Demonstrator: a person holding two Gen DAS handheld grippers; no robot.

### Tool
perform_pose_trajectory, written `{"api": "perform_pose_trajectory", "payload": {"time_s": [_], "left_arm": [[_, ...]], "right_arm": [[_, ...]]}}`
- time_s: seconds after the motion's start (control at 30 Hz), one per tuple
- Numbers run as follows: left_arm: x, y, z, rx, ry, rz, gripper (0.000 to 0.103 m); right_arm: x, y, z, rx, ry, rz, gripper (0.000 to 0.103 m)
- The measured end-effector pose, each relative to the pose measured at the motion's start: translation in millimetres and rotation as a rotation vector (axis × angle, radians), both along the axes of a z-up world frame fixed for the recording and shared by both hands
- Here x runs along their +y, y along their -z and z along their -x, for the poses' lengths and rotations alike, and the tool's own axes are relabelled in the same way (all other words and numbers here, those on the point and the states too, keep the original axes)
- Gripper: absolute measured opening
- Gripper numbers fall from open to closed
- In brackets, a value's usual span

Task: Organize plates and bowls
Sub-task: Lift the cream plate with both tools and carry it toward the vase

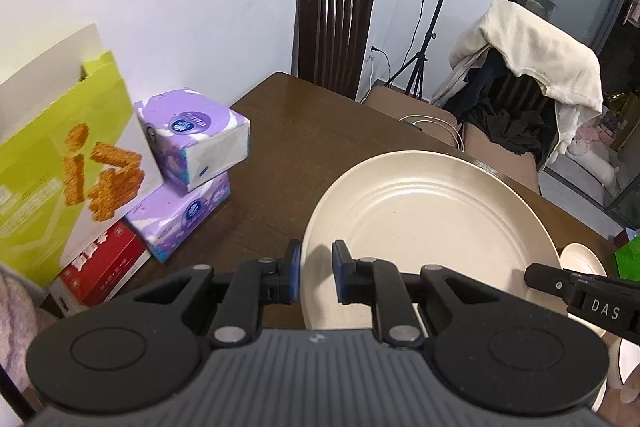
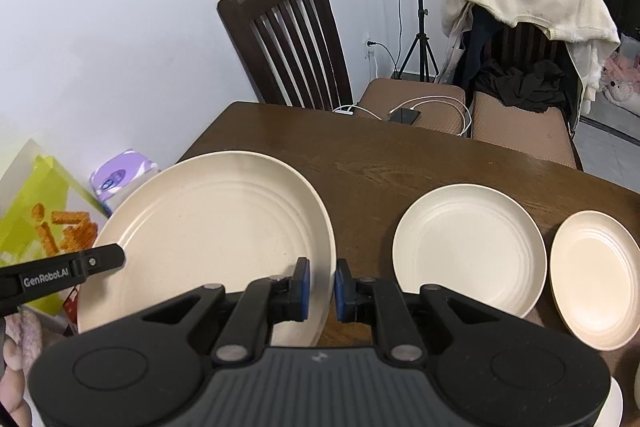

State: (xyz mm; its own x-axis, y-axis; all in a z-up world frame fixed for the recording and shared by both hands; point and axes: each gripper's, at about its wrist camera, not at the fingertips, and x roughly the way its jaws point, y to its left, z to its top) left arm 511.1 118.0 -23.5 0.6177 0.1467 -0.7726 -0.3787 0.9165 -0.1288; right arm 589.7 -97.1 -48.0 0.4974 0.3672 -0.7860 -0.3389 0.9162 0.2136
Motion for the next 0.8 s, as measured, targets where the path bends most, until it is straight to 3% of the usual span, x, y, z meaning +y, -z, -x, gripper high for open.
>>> {"api": "perform_pose_trajectory", "payload": {"time_s": [0.8], "left_arm": [[-25.1,-7.1,102.1,-0.019,0.027,-0.027,0.017]], "right_arm": [[-23.2,-13.9,109.9,-0.033,0.004,0.005,0.012]]}}
